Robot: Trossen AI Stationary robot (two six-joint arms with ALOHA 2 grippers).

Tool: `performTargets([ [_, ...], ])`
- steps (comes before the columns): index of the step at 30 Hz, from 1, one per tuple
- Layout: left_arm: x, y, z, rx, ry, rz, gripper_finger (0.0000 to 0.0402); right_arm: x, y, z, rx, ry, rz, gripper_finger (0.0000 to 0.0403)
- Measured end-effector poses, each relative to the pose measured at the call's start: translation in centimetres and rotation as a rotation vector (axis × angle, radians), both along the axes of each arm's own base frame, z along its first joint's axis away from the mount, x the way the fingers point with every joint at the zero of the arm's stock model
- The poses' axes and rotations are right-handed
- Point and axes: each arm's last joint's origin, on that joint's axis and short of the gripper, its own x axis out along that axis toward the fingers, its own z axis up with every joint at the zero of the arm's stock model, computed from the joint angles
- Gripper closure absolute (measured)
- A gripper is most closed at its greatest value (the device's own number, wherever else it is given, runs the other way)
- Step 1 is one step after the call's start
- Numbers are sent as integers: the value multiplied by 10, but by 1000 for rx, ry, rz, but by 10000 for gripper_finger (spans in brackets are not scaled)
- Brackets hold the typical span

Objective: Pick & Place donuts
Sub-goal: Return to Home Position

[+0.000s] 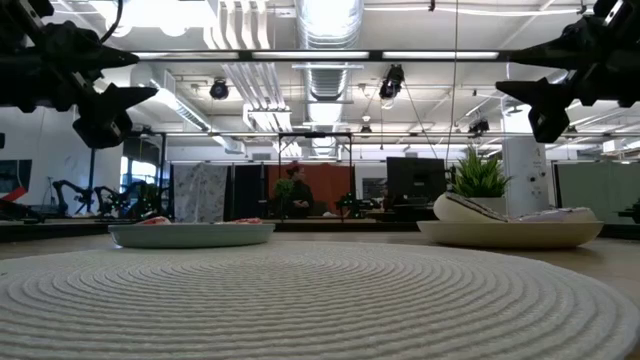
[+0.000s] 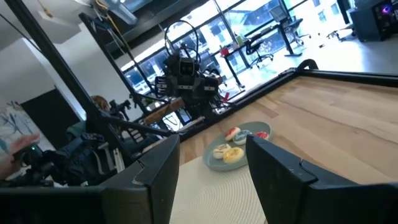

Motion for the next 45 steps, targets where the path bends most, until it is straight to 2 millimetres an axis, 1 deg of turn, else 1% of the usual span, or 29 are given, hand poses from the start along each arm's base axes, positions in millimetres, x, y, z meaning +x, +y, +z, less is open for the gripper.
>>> performTargets([
  [8, 0, 0, -1, 1, 7, 0, 234, -2, 0, 1, 1, -18, 0, 225],
  [18, -2, 0, 3, -5, -48, 6, 234, -2, 0, 1, 0, -12, 1, 225],
  [45, -2, 1, 2, -4, -40, 10, 234, -1, 0, 0, 0, -1, 1, 225],
])
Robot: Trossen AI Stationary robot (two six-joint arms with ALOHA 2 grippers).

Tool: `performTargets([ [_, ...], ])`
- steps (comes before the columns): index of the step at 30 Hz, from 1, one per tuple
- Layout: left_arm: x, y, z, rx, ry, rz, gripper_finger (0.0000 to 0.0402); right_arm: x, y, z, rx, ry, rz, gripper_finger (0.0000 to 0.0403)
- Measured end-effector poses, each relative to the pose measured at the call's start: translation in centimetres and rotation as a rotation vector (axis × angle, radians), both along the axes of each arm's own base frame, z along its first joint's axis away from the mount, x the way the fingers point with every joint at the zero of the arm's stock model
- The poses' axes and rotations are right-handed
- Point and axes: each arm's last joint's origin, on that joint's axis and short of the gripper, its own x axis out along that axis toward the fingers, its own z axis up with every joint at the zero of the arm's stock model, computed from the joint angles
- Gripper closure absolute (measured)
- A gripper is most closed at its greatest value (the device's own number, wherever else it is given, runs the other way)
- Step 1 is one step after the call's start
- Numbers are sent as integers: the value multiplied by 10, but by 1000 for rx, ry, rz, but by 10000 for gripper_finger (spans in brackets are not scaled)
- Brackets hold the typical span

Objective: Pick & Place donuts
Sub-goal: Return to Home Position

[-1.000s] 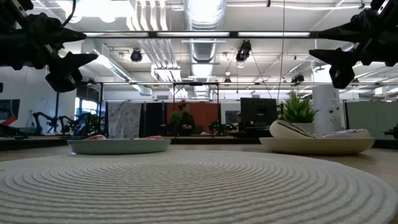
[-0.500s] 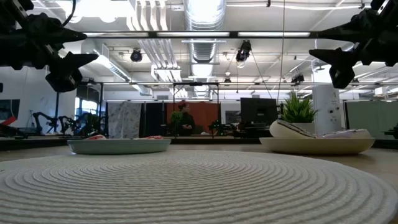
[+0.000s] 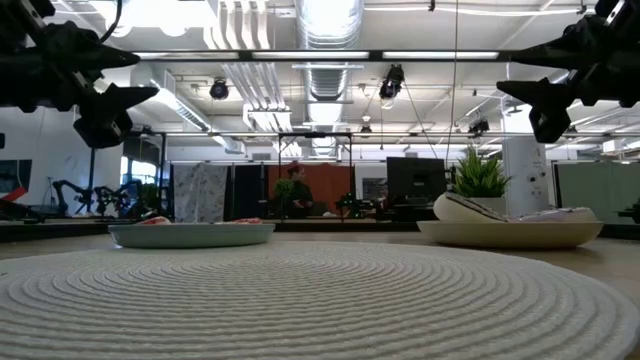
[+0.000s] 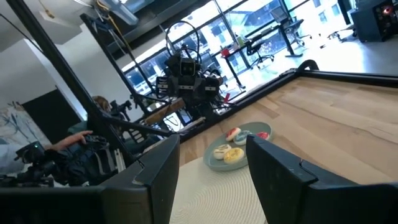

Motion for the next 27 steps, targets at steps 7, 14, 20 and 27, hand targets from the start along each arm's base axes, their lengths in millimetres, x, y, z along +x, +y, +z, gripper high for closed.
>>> performTargets([
  [7, 0, 0, 0, 0, 0, 4, 234, 0, 0, 0, 0, 0, 0, 225],
  [14, 0, 7, 0, 0, 0, 73, 234, 0, 0, 0, 0, 0, 0, 225],
  [20, 0, 13, 0, 0, 0, 130, 234, 0, 0, 0, 0, 0, 0, 225],
  [27, 0, 11, -2, 270, 22, 102, 234, 0, 0, 0, 0, 0, 0, 225],
])
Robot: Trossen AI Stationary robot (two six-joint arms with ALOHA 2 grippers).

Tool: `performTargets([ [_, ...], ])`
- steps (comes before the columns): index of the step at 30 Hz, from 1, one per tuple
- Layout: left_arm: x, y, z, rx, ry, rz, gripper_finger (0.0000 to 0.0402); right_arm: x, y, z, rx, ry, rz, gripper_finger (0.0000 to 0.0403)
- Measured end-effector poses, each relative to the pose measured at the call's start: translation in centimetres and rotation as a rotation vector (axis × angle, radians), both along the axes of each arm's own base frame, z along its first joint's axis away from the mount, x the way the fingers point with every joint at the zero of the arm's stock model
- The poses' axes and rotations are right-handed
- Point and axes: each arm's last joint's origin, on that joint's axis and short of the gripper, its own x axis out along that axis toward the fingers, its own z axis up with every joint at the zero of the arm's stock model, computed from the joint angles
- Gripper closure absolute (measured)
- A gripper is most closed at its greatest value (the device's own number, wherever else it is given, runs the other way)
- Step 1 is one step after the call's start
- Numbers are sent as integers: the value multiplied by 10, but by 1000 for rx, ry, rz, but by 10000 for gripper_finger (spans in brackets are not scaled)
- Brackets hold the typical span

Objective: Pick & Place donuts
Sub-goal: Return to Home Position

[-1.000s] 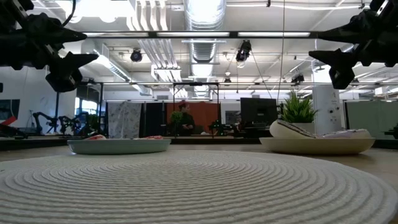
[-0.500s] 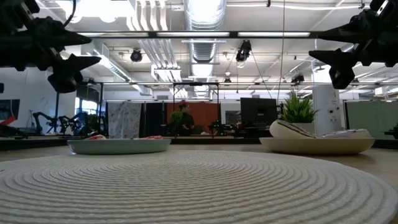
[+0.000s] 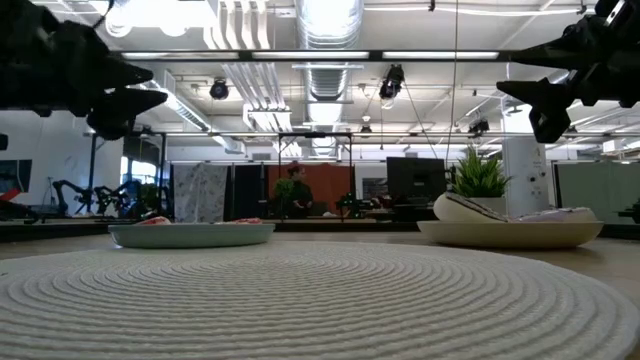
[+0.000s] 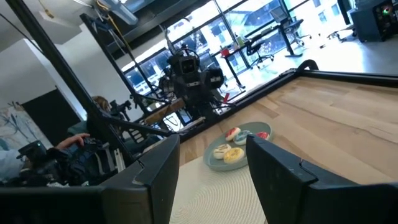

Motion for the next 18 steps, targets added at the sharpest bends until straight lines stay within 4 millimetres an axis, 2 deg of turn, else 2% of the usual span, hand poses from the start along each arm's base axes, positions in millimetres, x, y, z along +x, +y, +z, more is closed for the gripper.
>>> performTargets([
  [3, 0, -2, 0, 231, 16, -22, 234, 0, 0, 0, 0, 0, 0, 225],
  [6, 0, -3, -1, 343, 27, -41, 234, 0, 0, 0, 0, 0, -1, 225],
  [18, 0, -2, -1, 358, 28, -37, 234, 0, 0, 0, 0, 0, -1, 225],
])
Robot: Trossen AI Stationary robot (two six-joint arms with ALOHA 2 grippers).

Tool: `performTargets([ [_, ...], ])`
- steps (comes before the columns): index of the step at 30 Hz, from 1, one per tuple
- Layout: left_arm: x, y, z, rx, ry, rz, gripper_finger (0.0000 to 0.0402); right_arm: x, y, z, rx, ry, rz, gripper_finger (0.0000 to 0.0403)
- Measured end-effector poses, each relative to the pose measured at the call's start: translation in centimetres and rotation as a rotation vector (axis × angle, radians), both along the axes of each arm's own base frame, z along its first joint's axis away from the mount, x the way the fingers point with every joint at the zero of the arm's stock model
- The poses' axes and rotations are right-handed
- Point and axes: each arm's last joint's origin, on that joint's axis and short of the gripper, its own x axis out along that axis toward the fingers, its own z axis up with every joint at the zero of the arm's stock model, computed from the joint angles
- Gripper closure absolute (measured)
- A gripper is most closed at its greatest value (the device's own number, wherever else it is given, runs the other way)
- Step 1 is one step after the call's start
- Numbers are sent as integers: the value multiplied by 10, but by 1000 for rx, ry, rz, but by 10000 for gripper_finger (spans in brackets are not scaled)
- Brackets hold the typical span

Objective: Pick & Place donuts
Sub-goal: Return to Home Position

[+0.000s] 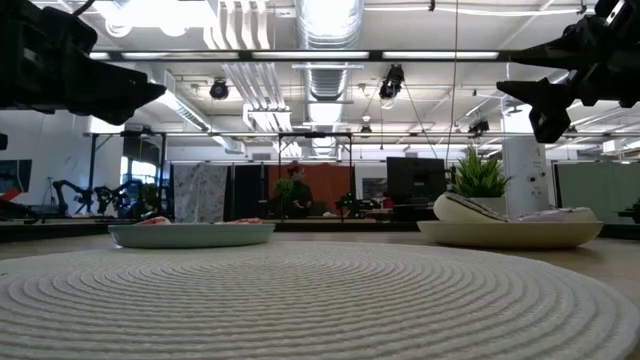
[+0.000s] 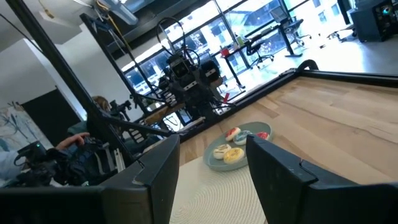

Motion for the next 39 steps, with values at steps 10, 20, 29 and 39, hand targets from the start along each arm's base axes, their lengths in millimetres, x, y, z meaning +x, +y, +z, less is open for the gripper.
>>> performTargets([
  [10, 0, 0, 3, -2, -21, 3, 234, 0, 0, 0, 0, 0, 0, 225],
  [20, 0, 0, 3, -2, -23, 1, 234, 0, 0, 0, 0, 0, 0, 225],
  [29, 0, 0, 3, -2, -24, 1, 234, 0, 0, 0, -1, 1, 1, 225],
  [39, 0, 0, 4, -2, -25, 1, 234, 1, 1, -8, -130, 90, 23, 225],
])
